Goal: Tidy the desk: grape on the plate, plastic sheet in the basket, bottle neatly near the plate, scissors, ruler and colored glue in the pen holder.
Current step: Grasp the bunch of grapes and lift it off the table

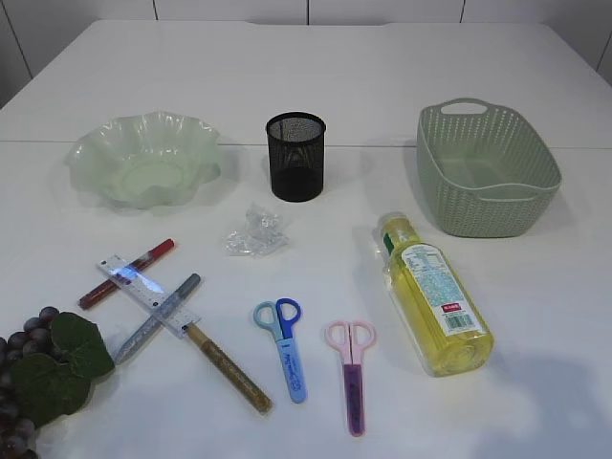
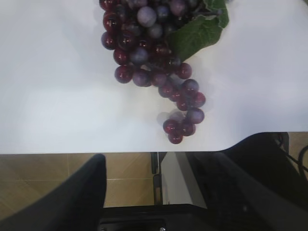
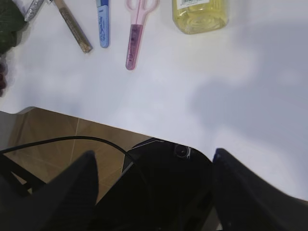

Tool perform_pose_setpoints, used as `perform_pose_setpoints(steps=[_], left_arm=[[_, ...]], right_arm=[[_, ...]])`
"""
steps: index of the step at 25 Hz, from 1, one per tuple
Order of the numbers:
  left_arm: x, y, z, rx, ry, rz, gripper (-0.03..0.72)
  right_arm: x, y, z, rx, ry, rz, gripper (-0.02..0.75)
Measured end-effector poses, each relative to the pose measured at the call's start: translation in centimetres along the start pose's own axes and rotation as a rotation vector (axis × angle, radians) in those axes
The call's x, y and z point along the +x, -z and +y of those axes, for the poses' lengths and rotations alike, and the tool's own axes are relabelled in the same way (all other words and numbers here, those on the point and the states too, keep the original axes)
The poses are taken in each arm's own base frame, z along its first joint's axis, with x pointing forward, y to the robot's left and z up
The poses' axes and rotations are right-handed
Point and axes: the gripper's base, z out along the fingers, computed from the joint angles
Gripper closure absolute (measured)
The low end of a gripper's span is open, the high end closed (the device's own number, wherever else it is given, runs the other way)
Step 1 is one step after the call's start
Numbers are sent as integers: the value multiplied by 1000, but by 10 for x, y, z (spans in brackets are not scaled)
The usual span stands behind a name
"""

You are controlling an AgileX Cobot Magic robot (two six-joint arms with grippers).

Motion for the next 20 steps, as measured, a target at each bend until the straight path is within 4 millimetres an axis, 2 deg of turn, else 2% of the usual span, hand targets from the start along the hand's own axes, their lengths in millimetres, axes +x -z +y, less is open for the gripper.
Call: perform_pose_setpoints(steps=[9,15,20], left_arm=[[-17,-21,19,-123,71,88,188],[-33,-47,18,-143,69,171,188],[-50,-74,15,-137,57,176,193]], right_arm=[[-19,-21,-3,-43,-66,71,175],[-37,-12,4,-60,-41,34,175],[-50,-5,8,-66,-29,9,175]])
